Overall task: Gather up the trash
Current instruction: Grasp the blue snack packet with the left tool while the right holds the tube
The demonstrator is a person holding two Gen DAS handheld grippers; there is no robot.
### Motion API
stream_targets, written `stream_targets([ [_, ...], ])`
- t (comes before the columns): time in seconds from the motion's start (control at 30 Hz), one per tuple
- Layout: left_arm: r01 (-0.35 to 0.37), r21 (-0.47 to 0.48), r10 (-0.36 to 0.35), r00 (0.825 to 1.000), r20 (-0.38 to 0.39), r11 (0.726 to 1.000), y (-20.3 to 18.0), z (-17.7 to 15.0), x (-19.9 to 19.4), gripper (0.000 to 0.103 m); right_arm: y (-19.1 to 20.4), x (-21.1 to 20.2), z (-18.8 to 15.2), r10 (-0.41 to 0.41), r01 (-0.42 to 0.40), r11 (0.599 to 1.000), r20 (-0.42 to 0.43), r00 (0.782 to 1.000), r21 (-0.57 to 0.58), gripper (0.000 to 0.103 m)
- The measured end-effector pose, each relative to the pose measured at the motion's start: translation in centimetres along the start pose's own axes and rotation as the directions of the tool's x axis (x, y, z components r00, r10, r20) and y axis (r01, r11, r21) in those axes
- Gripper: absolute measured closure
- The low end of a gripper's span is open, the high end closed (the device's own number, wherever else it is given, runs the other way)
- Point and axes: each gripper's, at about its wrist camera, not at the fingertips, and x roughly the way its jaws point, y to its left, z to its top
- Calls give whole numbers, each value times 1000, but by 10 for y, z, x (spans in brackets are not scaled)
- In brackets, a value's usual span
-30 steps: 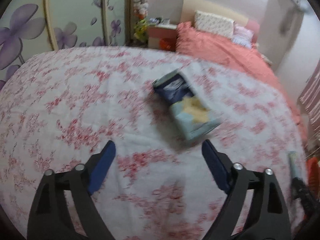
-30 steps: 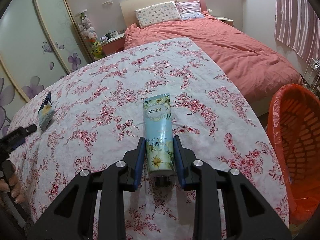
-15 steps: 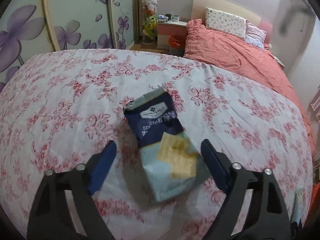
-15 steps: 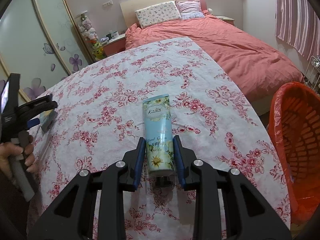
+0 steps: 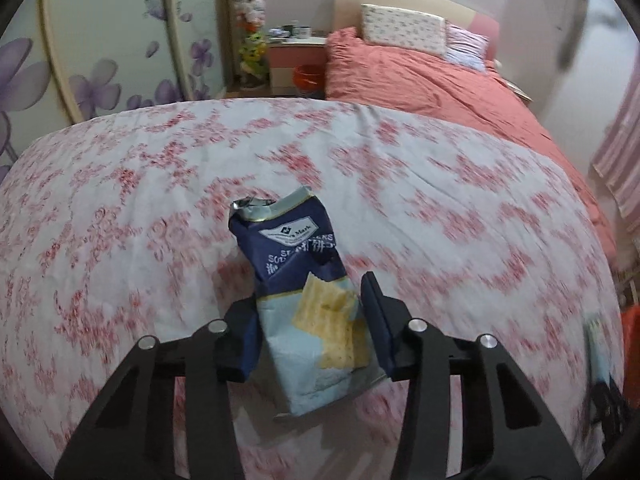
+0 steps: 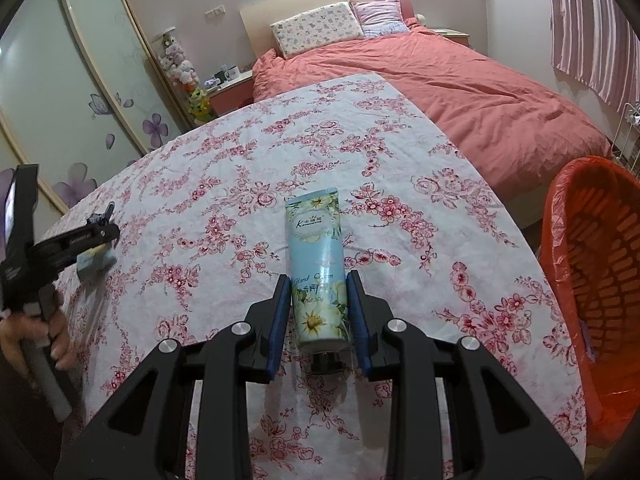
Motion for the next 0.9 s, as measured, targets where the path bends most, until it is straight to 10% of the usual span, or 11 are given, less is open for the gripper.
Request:
stream_targets([
  [0.33, 129, 107, -127, 992, -24, 986, -29, -50, -32, 59, -2, 1, 0, 9, -9, 1000, 1, 1000, 8, 73],
  [0.9, 118, 113, -117, 993, -16, 987, -41, -73, -48, 53, 16, 8, 4, -43, 42, 995, -10, 999, -89, 58],
])
